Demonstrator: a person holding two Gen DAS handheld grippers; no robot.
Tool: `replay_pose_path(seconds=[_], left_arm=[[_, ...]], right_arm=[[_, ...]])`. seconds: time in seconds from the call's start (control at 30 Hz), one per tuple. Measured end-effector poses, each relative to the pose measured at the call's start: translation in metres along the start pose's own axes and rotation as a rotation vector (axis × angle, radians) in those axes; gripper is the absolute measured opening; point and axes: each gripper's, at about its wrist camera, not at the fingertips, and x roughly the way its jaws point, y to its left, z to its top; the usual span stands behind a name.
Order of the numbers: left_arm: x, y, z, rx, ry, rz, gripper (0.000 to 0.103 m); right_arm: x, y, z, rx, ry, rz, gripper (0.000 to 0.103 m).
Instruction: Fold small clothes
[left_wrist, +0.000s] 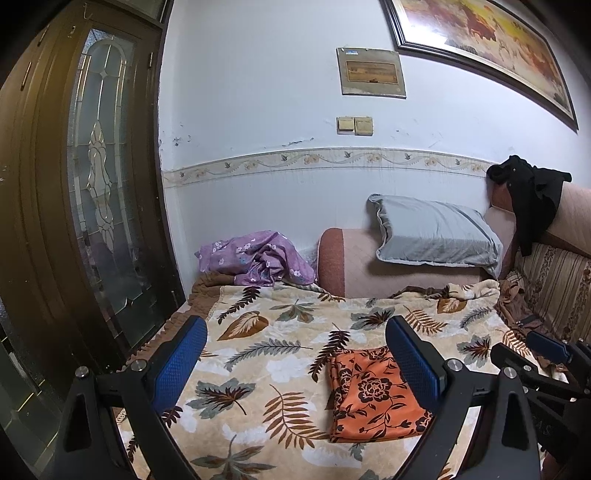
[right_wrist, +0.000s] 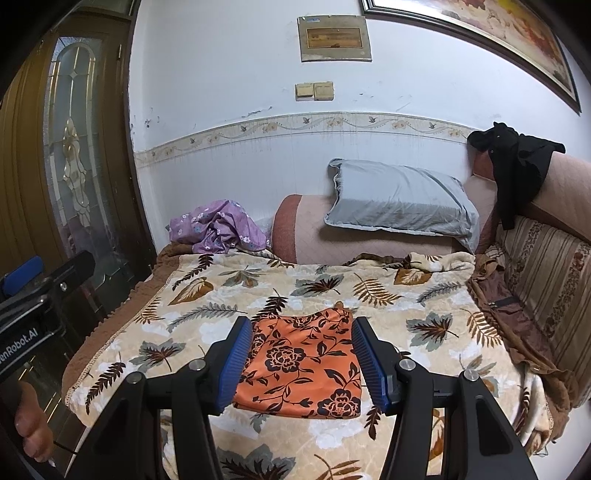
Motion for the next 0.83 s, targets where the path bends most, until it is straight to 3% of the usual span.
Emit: replay_pose_path(seconds=[0.83], left_arm=[[0.05, -0.017, -0.002, 0.006, 0.055, -0.05, 0.097]], right_arm=[[0.053, -0.021, 0.005, 0.011, 0.058, 0.0, 0.06]])
